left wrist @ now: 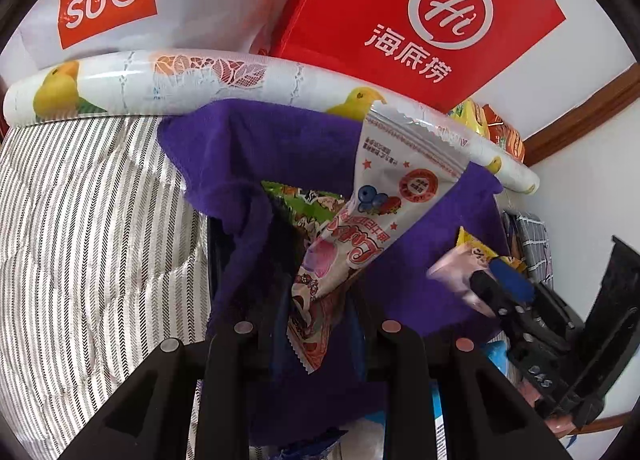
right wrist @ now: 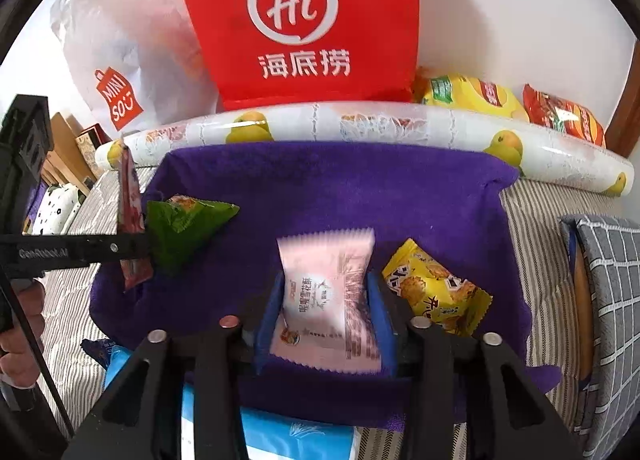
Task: Organize snacks
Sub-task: 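Open both grippers to drop the packet and wrapper onto the towel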
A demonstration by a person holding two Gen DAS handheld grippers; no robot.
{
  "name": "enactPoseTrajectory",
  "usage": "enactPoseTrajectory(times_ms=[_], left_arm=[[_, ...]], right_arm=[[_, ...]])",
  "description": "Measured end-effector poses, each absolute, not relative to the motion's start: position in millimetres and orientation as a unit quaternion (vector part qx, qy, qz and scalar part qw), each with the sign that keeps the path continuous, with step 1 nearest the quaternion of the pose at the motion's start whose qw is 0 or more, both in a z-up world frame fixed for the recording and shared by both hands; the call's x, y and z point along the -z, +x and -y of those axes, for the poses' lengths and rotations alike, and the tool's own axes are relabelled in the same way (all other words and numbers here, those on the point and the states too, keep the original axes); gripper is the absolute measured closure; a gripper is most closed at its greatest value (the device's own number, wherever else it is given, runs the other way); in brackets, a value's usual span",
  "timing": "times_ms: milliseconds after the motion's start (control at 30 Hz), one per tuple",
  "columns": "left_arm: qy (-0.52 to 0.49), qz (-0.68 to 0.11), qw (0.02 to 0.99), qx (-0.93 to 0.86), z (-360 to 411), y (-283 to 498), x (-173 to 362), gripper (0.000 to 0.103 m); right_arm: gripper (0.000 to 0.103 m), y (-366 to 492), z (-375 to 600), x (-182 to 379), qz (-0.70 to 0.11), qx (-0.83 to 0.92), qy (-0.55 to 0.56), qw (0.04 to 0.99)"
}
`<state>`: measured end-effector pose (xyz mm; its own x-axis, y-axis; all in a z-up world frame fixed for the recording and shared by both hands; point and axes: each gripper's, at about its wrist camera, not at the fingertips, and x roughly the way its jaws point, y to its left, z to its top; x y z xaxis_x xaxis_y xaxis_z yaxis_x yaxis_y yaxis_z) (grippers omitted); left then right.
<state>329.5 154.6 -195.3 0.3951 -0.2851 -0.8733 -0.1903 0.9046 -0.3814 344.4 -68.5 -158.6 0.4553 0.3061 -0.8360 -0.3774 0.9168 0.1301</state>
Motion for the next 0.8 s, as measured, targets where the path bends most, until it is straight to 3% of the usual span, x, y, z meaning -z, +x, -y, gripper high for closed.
enactPoseTrajectory(times_ms=[167, 333, 567, 800], left_arm=[[-0.217, -0.558, 0.800, 0.032, -149.3, 326.9, 202.6, 0.078], [-0.207, -0.564, 0.799, 0.032, -140.7, 325.0, 204.8, 0.076], [-0.198, -0.562, 0.802, 0.039, -130.7, 320.9, 196.3, 0.050], [-0.188, -0.542, 0.818, 0.039, -132.5, 296.6, 170.8, 0.045]], right_arm=[[0.041, 335.1, 71.6, 140.5, -0.456, -0.213, -0.026, 0.864], [0.040, 319.3, 80.1, 120.8, -0.429, -0.199, -0.023, 0.881], [0.040, 291.5, 101.1, 105.1, -0.399, -0.165, -0.022, 0.902], [0.040, 267.1, 116.5, 100.5, -0.406, -0.146, -0.005, 0.902]])
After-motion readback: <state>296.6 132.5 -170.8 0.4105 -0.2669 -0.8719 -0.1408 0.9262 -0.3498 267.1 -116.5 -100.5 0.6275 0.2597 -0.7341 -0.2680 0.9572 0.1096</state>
